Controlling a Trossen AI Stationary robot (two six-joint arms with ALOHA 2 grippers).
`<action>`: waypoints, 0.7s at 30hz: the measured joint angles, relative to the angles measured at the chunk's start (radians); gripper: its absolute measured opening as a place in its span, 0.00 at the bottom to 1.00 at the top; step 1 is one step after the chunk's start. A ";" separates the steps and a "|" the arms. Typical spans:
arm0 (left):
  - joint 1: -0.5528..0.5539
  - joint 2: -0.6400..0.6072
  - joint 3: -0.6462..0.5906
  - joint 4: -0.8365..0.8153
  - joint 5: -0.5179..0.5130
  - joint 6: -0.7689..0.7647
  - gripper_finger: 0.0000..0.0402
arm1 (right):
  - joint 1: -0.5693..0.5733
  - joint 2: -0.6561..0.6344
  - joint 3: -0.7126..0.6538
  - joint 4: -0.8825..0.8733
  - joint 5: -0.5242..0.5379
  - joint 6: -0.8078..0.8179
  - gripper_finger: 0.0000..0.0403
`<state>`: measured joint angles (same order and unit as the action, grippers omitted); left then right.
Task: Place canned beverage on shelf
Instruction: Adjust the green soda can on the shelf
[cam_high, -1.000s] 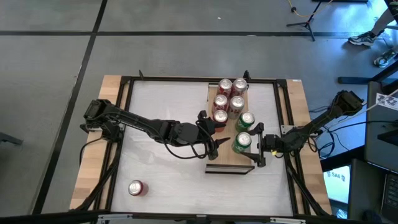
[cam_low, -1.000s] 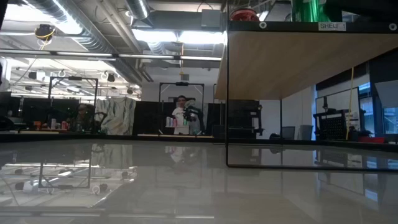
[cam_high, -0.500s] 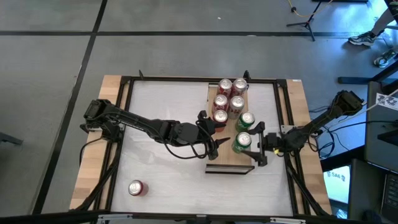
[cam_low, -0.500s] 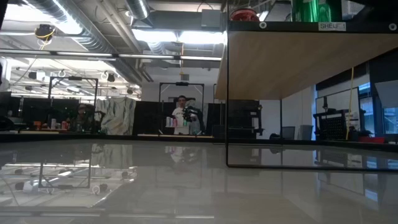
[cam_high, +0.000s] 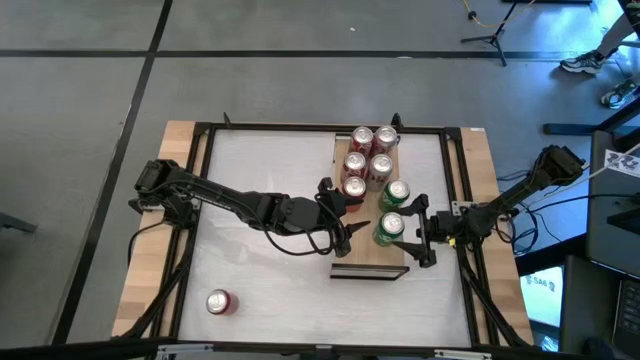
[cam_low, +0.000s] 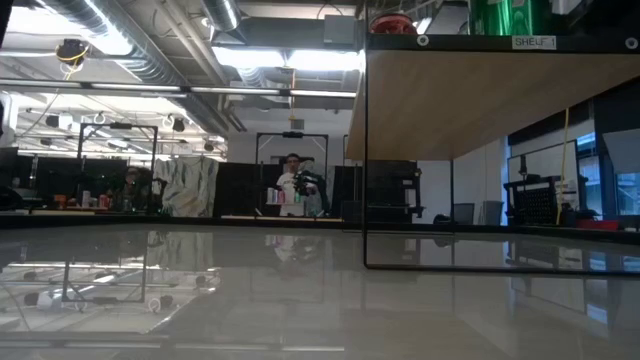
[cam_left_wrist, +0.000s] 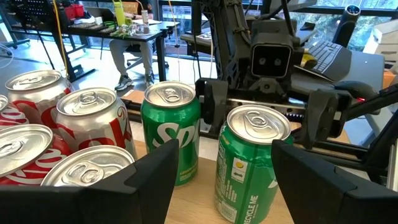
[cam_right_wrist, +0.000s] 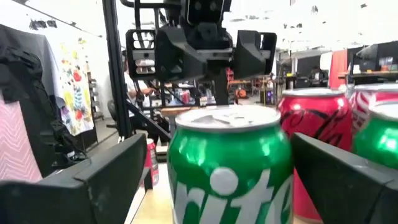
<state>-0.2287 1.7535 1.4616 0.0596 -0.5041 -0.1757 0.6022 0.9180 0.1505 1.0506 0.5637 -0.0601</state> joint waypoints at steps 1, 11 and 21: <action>0.000 0.000 0.000 0.000 0.000 0.000 0.62 | 0.000 0.000 0.000 0.008 0.000 -0.008 0.96; 0.000 0.000 0.000 0.000 0.000 0.000 0.62 | 0.000 0.000 0.000 0.061 0.000 -0.080 0.96; 0.000 0.000 0.000 0.000 0.000 0.000 0.62 | 0.000 0.000 0.000 0.174 0.000 -0.139 0.96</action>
<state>-0.2283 1.7538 1.4616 0.0595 -0.5041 -0.1757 0.6022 0.9176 0.1509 1.2250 0.5636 -0.1993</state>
